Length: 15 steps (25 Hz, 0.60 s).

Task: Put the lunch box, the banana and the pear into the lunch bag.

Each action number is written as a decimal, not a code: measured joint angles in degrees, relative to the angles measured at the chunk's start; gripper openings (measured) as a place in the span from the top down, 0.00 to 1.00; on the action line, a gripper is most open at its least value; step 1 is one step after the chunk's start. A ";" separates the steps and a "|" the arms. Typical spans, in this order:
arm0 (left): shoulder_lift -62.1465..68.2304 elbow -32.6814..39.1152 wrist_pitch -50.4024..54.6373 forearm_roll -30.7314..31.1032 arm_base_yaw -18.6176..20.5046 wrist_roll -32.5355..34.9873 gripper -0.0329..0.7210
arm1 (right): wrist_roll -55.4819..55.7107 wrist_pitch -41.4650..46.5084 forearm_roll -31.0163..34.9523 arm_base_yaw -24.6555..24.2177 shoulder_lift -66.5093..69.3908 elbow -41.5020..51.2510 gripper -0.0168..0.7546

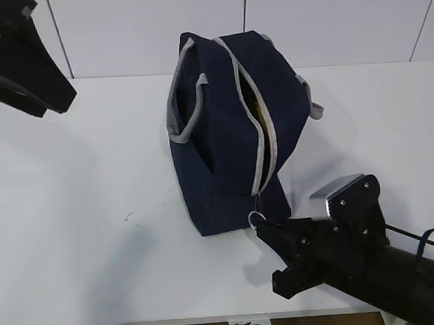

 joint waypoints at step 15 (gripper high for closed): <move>0.00 0.00 0.00 -1.02 0.00 0.00 0.61 | 0.61 -0.79 1.72 0.08 -9.28 5.26 0.98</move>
